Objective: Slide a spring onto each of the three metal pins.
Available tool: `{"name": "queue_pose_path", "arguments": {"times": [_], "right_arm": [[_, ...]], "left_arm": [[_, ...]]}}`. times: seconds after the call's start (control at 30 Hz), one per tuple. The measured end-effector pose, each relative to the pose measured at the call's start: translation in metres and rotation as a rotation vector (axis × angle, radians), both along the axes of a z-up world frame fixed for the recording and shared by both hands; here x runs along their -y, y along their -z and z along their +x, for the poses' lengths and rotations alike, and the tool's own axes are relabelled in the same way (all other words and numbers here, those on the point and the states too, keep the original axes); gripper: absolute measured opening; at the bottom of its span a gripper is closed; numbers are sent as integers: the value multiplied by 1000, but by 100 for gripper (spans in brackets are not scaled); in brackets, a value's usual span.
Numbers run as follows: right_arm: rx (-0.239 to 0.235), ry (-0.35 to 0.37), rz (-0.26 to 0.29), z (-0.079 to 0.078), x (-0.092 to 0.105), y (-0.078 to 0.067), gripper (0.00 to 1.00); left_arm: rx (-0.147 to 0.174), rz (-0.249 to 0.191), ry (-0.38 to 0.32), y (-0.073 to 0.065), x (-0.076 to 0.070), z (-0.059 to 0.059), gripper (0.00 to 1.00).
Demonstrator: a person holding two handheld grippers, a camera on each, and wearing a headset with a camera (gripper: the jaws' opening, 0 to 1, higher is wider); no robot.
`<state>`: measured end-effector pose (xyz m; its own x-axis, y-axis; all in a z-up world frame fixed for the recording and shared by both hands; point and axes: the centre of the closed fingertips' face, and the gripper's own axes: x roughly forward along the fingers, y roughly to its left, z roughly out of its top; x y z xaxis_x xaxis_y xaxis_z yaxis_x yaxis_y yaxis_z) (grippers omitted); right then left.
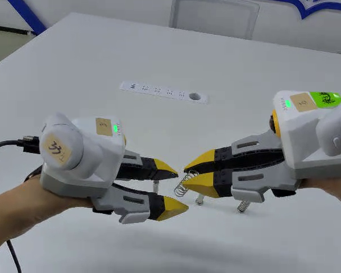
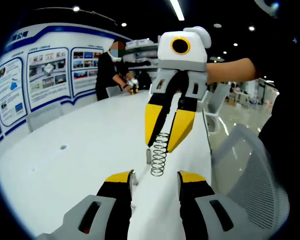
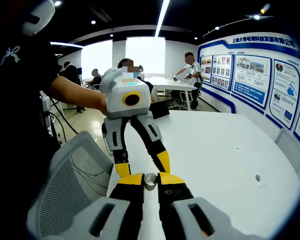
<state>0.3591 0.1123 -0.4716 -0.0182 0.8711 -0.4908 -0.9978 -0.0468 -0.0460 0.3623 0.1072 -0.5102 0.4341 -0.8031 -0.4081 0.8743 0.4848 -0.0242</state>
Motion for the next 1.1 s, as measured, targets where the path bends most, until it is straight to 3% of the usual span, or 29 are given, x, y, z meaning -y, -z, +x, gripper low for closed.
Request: {"name": "queue_pose_path", "arguments": {"times": [0.27, 0.6, 0.9, 1.1], "right_arm": [[19, 89, -28, 32, 13, 5, 11], [25, 185, -52, 58, 25, 17, 11], [22, 254, -115, 76, 35, 42, 11], [14, 292, -145, 87, 40, 58, 11]], "left_arm": [[15, -15, -76, -4, -19, 10, 54], [-4, -3, -87, 2, -28, 8, 69], [-46, 26, -91, 13, -31, 6, 83], [-36, 35, -107, 14, -35, 7, 87]]}}
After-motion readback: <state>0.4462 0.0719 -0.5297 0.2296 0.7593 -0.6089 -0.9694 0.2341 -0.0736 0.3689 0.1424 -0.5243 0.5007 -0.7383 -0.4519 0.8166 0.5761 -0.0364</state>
